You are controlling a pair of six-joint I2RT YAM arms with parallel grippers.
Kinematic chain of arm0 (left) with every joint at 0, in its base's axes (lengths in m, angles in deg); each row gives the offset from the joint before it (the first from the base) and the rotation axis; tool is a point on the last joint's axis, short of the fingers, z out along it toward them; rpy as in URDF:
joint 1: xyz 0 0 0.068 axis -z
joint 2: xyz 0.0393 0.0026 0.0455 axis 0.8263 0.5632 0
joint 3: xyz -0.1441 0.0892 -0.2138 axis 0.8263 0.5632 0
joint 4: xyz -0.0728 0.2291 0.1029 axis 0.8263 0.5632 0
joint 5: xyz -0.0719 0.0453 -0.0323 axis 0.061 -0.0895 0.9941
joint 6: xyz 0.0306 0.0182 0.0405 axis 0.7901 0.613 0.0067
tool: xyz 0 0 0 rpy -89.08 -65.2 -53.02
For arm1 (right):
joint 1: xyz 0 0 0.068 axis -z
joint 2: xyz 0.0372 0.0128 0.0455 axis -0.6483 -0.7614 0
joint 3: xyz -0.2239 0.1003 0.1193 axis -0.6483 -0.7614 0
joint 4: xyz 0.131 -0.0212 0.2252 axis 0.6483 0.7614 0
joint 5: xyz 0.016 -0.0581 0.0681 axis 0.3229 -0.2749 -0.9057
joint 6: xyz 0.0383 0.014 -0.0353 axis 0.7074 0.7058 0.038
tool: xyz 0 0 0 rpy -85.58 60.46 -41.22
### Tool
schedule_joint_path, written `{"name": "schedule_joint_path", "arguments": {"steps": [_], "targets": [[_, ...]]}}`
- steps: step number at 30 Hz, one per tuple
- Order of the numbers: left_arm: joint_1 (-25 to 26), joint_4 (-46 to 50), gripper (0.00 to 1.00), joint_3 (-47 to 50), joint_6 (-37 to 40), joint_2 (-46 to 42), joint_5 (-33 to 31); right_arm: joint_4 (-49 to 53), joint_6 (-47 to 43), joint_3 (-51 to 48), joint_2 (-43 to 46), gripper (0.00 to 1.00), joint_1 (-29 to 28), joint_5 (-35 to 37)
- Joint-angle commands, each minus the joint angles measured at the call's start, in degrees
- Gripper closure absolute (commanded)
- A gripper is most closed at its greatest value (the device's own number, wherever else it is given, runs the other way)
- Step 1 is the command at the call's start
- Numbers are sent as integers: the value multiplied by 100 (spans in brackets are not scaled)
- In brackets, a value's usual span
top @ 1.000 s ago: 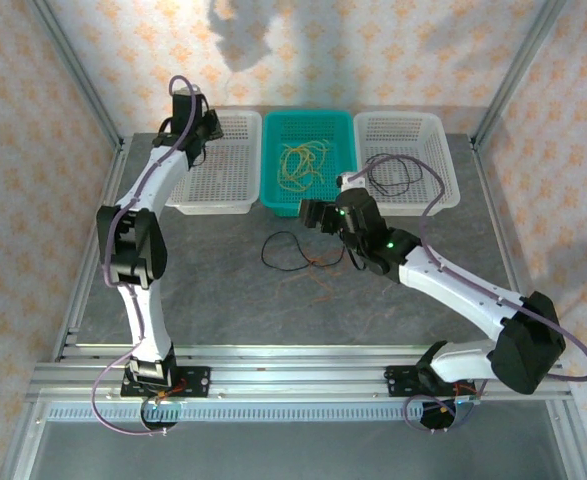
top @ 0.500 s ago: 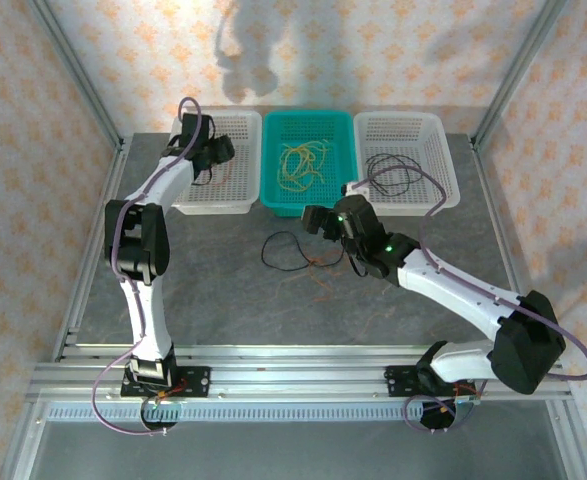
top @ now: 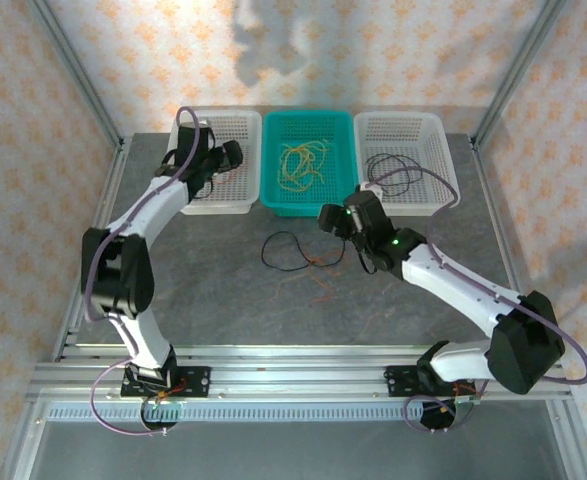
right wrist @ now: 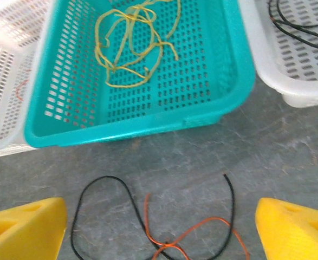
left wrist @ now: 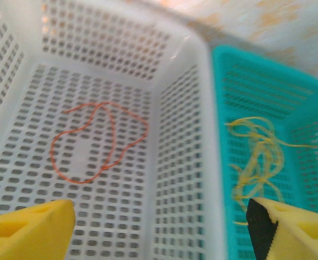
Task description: Untangle the cables
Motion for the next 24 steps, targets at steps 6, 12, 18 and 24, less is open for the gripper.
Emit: {"name": "schedule_joint_path", "arguments": {"steps": [6,12,18,24], "targets": [[809,-746,15,1139,221,-1152,-354,983,319,-56,-119,21,644,-1028],[1477,-913,16,1927,165,-1755,-615,1308,197,-84,-406,34,861,-1212],[2185,-1632,16,2976,-413,-2295,-762,1386,566,-348,-435,43,852,-1139],[2725,-2587,16,3944,-1316,-2450,-572,819,1186,-958,-336,53,726,-1331]]}}
